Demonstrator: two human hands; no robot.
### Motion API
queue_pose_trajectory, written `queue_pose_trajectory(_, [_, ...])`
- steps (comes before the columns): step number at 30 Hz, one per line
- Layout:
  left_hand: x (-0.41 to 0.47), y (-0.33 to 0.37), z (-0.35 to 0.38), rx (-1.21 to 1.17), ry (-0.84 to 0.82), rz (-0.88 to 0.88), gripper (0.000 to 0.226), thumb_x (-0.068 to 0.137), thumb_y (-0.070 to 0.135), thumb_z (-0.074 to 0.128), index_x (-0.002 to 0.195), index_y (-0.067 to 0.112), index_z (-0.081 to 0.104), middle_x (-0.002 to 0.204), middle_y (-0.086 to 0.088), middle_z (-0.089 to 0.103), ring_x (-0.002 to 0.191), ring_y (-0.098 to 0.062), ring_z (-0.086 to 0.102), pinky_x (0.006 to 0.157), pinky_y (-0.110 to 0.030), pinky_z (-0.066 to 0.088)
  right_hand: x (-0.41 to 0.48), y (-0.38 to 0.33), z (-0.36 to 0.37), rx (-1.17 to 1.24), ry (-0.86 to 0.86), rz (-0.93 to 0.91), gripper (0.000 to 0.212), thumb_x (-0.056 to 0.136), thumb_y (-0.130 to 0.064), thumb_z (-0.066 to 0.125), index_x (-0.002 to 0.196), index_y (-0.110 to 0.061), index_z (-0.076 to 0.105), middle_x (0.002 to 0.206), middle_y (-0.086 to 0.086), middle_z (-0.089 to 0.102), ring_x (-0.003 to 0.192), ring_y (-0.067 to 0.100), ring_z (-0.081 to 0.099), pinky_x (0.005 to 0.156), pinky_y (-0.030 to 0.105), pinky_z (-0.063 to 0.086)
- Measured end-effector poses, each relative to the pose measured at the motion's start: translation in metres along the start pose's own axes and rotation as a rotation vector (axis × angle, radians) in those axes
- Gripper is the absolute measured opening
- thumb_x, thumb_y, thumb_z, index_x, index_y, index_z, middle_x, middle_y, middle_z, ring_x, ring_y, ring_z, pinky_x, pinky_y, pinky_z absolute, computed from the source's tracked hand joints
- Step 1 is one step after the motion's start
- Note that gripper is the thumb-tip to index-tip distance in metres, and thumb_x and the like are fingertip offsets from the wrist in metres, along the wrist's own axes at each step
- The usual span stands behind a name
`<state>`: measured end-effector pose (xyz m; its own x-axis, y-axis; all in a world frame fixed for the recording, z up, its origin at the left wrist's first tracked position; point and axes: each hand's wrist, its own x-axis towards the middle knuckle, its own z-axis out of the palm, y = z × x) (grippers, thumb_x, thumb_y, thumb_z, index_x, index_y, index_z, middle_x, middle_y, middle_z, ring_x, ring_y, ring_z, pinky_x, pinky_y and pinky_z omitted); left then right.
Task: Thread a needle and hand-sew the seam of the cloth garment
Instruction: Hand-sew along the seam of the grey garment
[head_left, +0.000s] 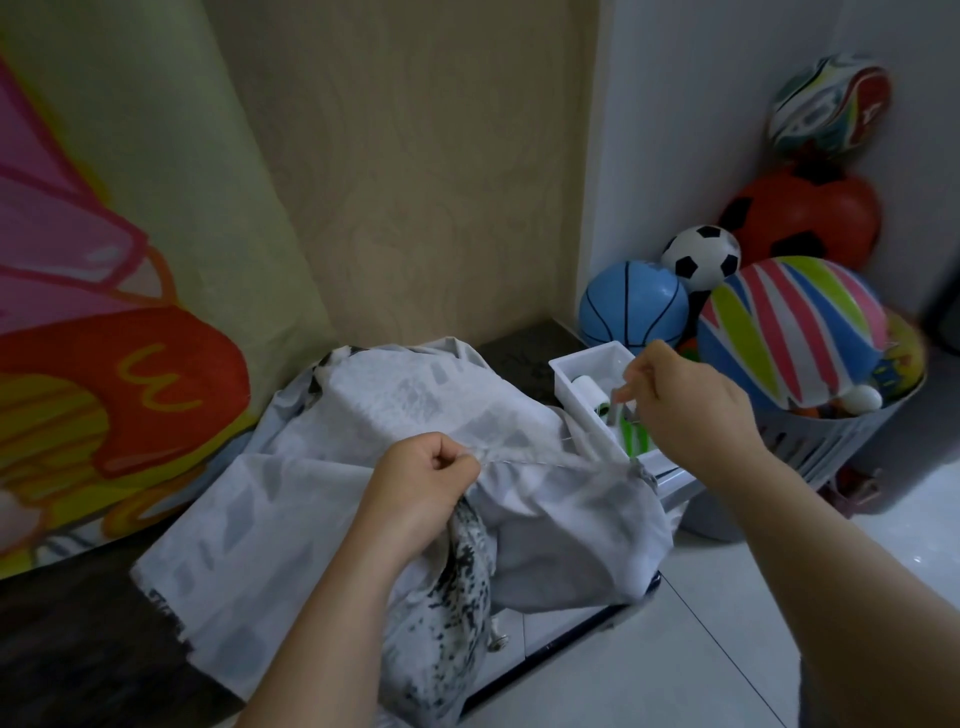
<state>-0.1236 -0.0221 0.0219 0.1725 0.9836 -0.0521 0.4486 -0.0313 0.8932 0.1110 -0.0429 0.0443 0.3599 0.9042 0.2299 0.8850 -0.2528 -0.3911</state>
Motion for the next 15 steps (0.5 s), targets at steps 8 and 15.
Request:
queue_pose_trajectory(8, [0.0,0.0,-0.001,-0.004,-0.024,0.009,0.02,0.085,0.013,0.062,0.066,0.013,0.061,0.06,-0.004,0.053,0.059,-0.015,0.045,0.058,-0.027,0.036,0.005,0.013,0.002,-0.018,0.067,0.082,0.017,0.099,-0.025,0.036,0.107,-0.018,0.049,0.098,-0.005,0.068,0.075,0.02,0.058,0.069,0.036,0.047])
queue_pose_trajectory(15, [-0.007,0.009,-0.001,-0.087,-0.07,0.058,0.022,0.089,0.016,0.062,0.067,0.018,0.063,0.053,0.01,0.055,0.05,-0.003,0.048,0.055,-0.018,0.041,-0.003,-0.015,-0.004,0.373,-0.053,-0.034,0.01,0.097,-0.031,0.048,0.092,-0.024,0.054,0.092,-0.007,0.062,0.083,0.012,0.058,0.077,0.031,0.048])
